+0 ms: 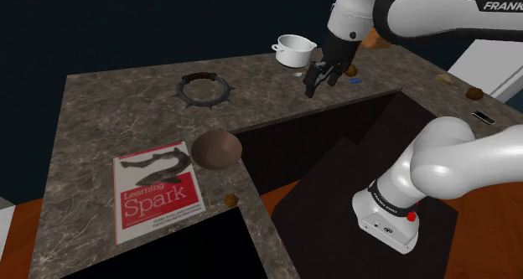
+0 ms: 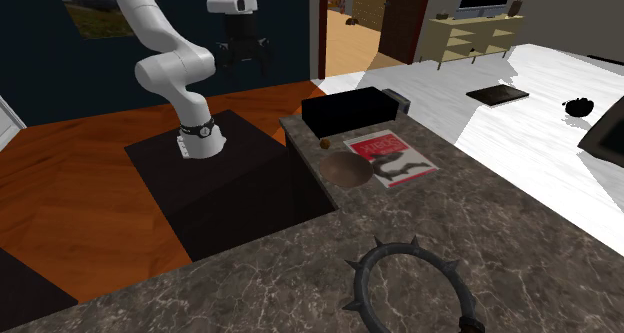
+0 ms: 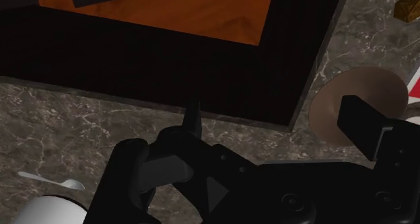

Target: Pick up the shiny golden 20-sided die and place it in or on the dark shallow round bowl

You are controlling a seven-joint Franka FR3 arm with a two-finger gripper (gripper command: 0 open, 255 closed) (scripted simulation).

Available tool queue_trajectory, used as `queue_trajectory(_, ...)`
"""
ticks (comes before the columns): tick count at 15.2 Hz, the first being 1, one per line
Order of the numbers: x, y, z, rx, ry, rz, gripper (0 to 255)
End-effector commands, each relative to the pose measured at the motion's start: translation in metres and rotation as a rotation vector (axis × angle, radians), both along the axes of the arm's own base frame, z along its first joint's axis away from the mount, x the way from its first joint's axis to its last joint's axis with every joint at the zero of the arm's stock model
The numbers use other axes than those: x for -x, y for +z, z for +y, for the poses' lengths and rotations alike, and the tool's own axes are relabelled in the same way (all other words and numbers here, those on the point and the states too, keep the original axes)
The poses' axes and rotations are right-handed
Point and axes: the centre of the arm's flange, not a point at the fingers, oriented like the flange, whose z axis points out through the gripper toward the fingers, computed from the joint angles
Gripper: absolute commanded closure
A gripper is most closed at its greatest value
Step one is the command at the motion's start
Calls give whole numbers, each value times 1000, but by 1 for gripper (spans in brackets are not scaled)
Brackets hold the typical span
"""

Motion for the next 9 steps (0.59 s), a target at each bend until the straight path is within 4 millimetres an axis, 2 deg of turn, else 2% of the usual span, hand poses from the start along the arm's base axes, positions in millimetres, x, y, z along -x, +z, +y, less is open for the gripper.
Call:
queue_trajectory(1, -4, -17, 19, -5, -8, 3, 0)
queue_trajectory(9, -13, -94, 89, -22, -35, 18, 0)
